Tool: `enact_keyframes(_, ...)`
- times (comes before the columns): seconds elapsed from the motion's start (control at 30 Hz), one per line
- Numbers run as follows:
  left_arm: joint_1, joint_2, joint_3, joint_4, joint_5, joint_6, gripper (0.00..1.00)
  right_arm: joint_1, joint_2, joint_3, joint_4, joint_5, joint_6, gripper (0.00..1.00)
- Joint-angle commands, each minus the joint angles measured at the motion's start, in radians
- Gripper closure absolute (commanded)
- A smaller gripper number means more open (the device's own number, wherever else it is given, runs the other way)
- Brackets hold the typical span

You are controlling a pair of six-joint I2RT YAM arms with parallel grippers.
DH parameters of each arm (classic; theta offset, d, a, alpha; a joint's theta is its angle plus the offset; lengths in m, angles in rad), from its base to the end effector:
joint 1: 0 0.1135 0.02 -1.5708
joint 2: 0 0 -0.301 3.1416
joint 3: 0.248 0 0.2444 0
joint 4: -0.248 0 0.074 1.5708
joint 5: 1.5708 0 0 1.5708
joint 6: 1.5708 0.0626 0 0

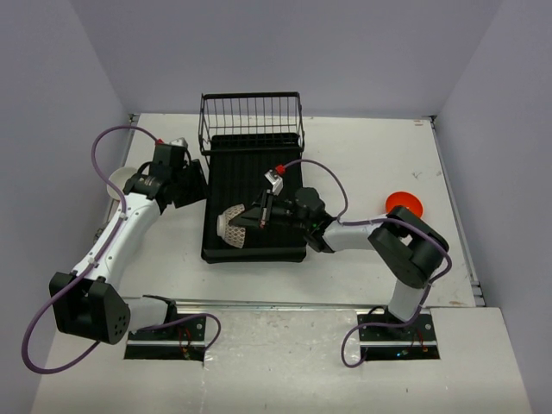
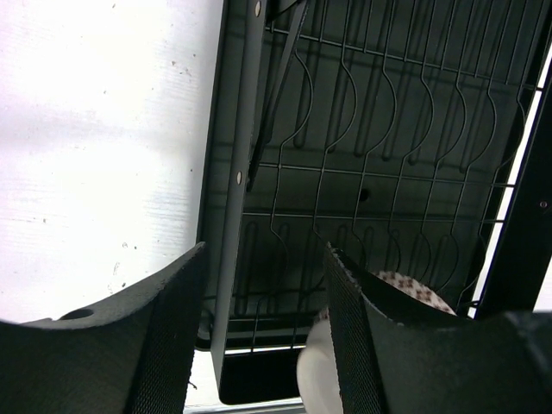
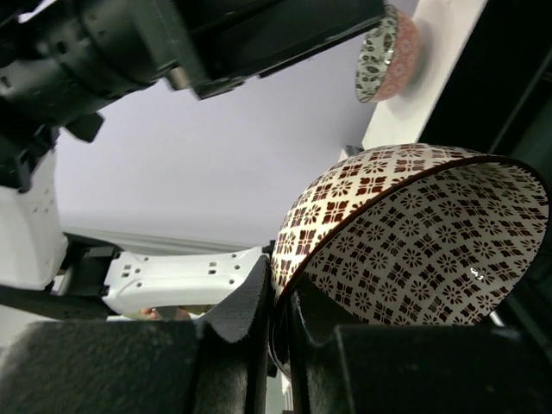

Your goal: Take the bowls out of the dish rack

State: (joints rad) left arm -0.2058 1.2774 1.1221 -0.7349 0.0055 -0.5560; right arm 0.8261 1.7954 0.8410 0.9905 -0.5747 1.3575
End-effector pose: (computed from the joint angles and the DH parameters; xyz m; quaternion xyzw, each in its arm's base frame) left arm 0.2567 -0.0539 0.3181 -0.1633 0.9284 -0.1265 0.3089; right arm 0.2457 0.3167 0.2529 -0.0220 0.6960 0.7032 0.1435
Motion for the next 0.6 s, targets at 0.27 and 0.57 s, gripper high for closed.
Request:
enact_keyframes(0.27,0.017,-0.012,0.007,-0.012,-0.053,0.045,0.39,-0.018,-0.241,-0.12,-0.006,-0.001,-0.035,1.0)
enact_keyframes(0.57,0.023,0.003,0.041,-0.032,-0.065,0.056,0.36,-0.174,-0.544,-0.301,-0.314,-0.005,-0.141,1.0)
